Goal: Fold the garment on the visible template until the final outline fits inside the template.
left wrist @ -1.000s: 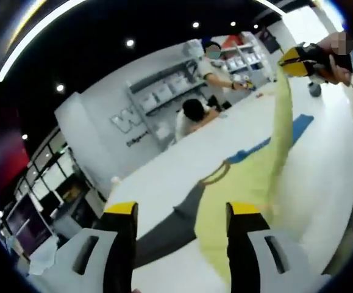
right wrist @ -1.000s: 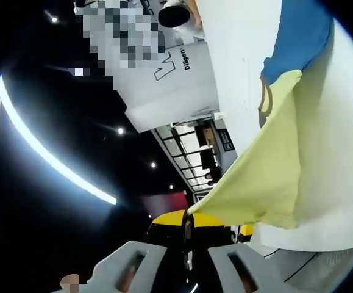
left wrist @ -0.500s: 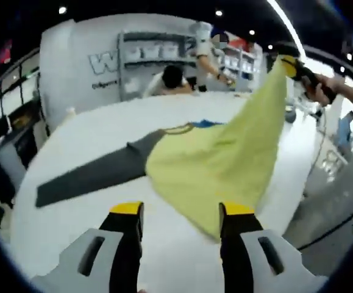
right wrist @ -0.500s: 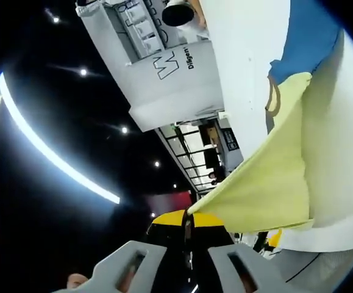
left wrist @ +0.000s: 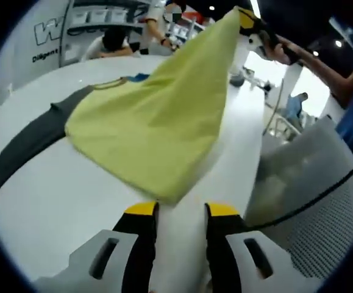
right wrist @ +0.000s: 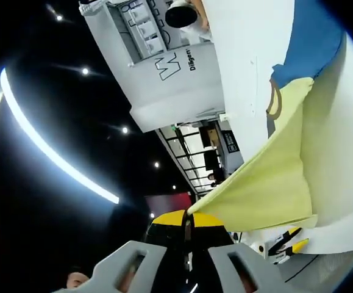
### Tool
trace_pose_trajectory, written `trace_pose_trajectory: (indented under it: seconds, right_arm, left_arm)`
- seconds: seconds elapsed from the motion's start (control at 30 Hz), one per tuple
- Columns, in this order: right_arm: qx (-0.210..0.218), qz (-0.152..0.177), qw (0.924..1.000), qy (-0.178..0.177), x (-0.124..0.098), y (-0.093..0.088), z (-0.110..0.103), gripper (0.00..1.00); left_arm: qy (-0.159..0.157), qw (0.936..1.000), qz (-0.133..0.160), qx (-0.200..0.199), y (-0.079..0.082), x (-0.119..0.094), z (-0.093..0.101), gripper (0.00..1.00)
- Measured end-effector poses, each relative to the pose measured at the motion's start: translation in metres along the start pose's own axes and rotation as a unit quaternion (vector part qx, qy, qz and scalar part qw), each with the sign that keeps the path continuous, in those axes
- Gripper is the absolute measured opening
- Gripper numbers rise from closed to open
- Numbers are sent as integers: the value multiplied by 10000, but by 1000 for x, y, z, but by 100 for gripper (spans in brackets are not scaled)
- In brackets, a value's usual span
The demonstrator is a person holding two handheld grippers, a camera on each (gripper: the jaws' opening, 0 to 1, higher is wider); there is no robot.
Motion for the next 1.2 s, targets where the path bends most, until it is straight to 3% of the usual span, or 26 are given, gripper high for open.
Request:
trace_pose_trajectory:
  seconds: [0.17,0.2,0.3,0.37,0.53,0.67,0.77,0.93,1.1,1.2]
  right_arm:
    - [-17,16,10000,-4,-1,0,0,0]
    - [-9,32,10000,-3,-1,1,1,0]
    - [-14,56,10000,-20,-3,0,2,0]
    - [-5,89,10000,-31,-4,1,3,0]
    - [20,127,9999,-11,-5,2,3,0]
    - [10,107,9999,12,-4,2,3,0]
    - [18,101,9999,11,-3,1,3,0]
    - [29,86,10000,3,-2,-1,2,0]
    - [42,100,9999,-8,-4,0,3,0]
    - [71,148,9999,-13,-6,3,4,0]
  left_arm:
    - [-5,9999,148,-74,4,3,-1,27]
    - [48,9996,280,1,7,4,-2,24]
    - [145,9977,657,-62,17,-1,-5,1]
    - [231,9966,763,-193,24,-6,-8,1]
    - [359,9975,611,-39,24,-13,-13,1]
    - [78,9994,327,-97,15,-1,-7,24]
    - [61,9996,253,66,13,10,-4,18]
    - [45,9995,314,-30,21,26,0,22]
    - [329,9981,526,39,25,28,-6,2]
    - [437,9974,576,-20,28,21,-9,1]
Point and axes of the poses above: the point that each gripper's makers call its tool centre point, and the gripper's own axes: x roughly forward along the fingers, z roughly to its right, y roughly out of its top, the point moved 8 cm from there along -x, roughly backward along the fingers, and after that the axes turned 9 degrees about -y, right-handed, at the moved point
